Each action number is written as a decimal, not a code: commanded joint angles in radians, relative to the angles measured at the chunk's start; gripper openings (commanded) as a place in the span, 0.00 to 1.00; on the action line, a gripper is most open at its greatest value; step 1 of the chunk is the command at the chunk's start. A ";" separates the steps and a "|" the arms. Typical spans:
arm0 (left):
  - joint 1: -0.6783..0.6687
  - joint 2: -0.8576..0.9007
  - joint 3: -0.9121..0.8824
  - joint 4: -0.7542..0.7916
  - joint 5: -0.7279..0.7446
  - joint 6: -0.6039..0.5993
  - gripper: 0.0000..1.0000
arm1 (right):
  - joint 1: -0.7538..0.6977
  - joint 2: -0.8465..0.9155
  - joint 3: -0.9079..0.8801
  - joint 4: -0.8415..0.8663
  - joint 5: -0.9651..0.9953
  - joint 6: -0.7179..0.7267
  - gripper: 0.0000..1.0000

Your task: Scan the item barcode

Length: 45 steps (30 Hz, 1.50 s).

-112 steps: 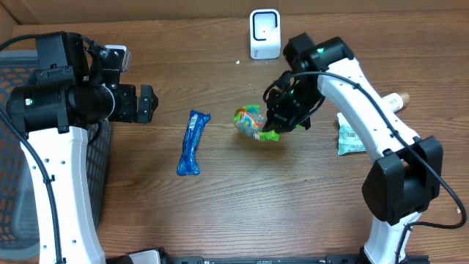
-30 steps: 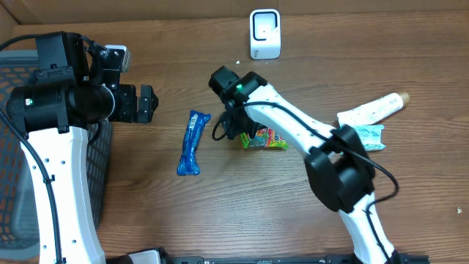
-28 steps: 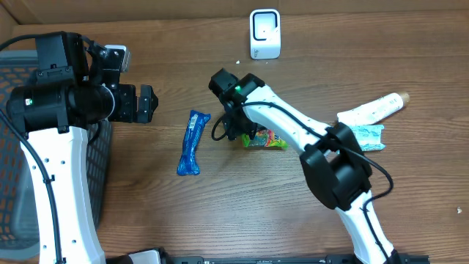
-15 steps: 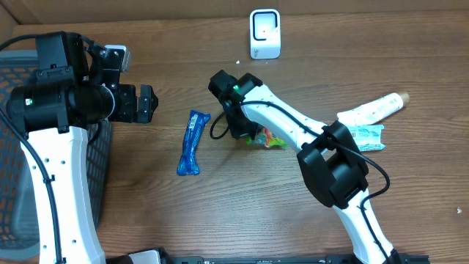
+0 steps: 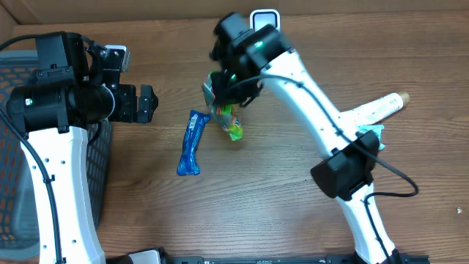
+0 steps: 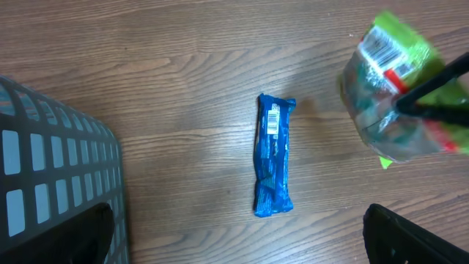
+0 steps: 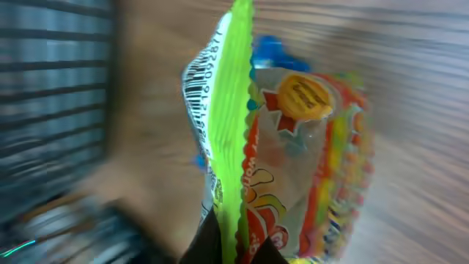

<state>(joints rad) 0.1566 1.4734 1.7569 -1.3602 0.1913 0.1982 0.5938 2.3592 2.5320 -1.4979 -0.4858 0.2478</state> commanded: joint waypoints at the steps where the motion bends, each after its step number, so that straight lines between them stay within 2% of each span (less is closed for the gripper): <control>1: 0.000 0.004 0.006 0.003 0.008 0.004 1.00 | -0.101 -0.019 -0.078 0.064 -0.439 -0.043 0.04; 8: 0.000 0.004 0.006 0.003 0.008 0.004 1.00 | -0.184 -0.019 -0.387 0.336 -0.504 0.080 0.04; 12: 0.000 0.004 0.006 0.004 0.008 0.004 1.00 | -0.221 -0.019 -0.540 0.455 -0.463 0.082 0.04; 14: 0.000 0.004 0.006 0.003 0.008 0.004 1.00 | -0.239 -0.019 -0.564 0.449 -0.373 0.081 0.04; 23: 0.000 0.004 0.006 0.004 0.008 0.004 1.00 | -0.320 -0.023 -0.561 0.327 0.265 0.063 0.04; 25: 0.000 0.004 0.006 0.003 0.008 0.004 1.00 | -0.328 -0.023 -0.561 0.310 0.386 0.064 0.15; 29: 0.000 0.004 0.006 0.003 0.008 0.004 1.00 | -0.330 -0.023 -0.540 0.289 0.497 0.060 0.50; 32: 0.000 0.004 0.006 0.003 0.008 0.004 1.00 | -0.330 -0.024 -0.462 0.232 0.492 0.032 0.63; 34: 0.000 0.004 0.006 0.003 0.008 0.004 1.00 | -0.330 -0.024 -0.361 0.159 0.478 0.008 0.65; 37: 0.000 0.004 0.006 0.003 0.008 0.004 1.00 | -0.330 -0.024 -0.232 0.070 0.397 -0.028 0.64; 38: 0.000 0.004 0.006 0.003 0.008 0.004 1.00 | -0.330 -0.024 -0.193 0.046 0.356 -0.043 0.60; 39: 0.000 0.004 0.006 0.003 0.008 0.004 1.00 | -0.330 -0.024 -0.166 0.027 0.328 -0.044 0.53; 42: 0.000 0.004 0.006 0.003 0.008 0.004 1.00 | -0.330 -0.023 -0.157 0.019 0.288 -0.039 0.11; 43: 0.000 0.004 0.006 0.003 0.008 0.004 1.00 | -0.330 -0.018 -0.166 0.023 0.287 -0.035 0.05; 45: 0.000 0.004 0.006 0.003 0.008 0.004 1.00 | -0.328 -0.014 -0.198 0.043 0.270 -0.035 0.04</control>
<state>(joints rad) 0.1566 1.4734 1.7569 -1.3602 0.1913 0.1978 0.2626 2.3486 2.3611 -1.4696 -0.1616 0.2241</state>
